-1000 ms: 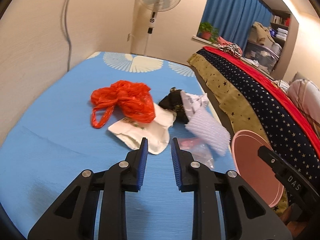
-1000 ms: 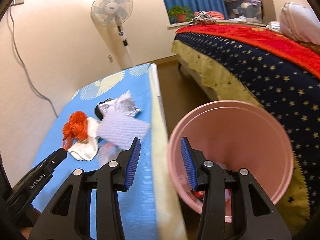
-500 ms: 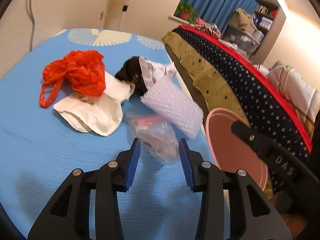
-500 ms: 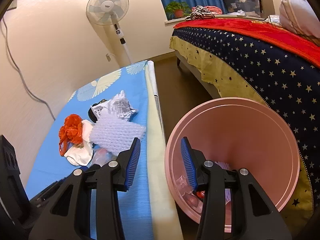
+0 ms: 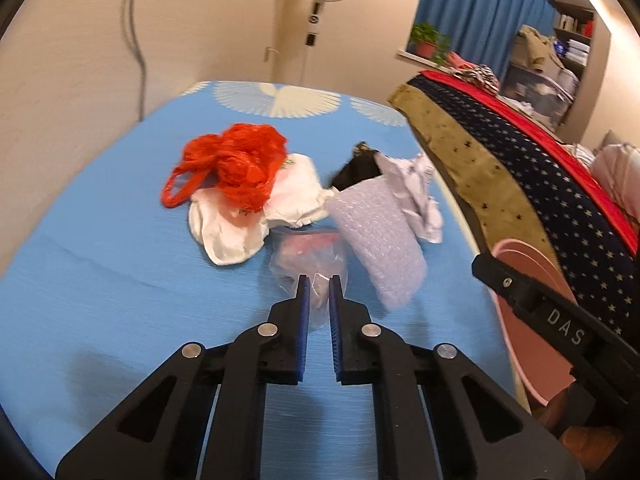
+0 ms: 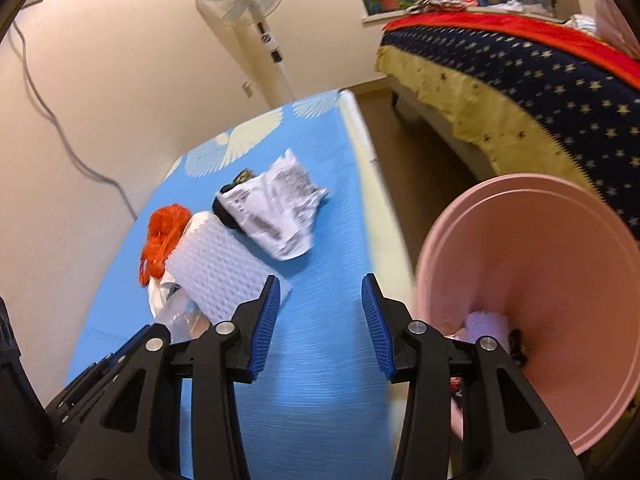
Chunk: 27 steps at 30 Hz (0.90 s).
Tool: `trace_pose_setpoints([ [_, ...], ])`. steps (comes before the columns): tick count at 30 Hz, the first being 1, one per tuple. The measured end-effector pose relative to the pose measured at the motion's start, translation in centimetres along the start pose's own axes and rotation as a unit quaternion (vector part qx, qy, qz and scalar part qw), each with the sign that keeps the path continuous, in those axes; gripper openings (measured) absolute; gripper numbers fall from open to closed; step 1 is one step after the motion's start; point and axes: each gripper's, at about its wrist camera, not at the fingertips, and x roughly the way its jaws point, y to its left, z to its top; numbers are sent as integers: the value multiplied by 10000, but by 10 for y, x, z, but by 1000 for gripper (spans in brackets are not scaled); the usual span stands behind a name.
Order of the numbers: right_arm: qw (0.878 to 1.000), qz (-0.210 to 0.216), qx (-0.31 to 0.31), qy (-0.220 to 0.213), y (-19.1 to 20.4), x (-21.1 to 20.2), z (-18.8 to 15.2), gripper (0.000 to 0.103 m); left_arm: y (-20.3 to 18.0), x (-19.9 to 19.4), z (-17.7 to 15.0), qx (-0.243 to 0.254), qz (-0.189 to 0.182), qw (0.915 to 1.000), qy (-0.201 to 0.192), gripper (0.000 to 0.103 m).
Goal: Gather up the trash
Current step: 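Move both tools back over the mattress toward the bubble wrap, then grasp the white bubble wrap sheet with the right tool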
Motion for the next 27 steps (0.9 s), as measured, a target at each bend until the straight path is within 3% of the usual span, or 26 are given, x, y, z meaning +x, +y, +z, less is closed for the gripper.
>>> trace_pose_setpoints([
  [12,9966,540,-359,506,37,35,-4,56,19,-2,2,-271,651,9975,5,9],
  [18,9943,544,-467,790,47,54,-5,59,32,0,1,-518,726,9960,65,9],
  [21,9937,414,-612,840,53,59,-6,51,31,1,1,-507,732,9960,73,9],
  [25,9932,423,-658,865,54,60,-5,26,31,3,3,-512,734,9960,71,9],
  [27,9934,442,-679,816,53,56,-5,19,31,3,3,-520,724,9960,69,9],
])
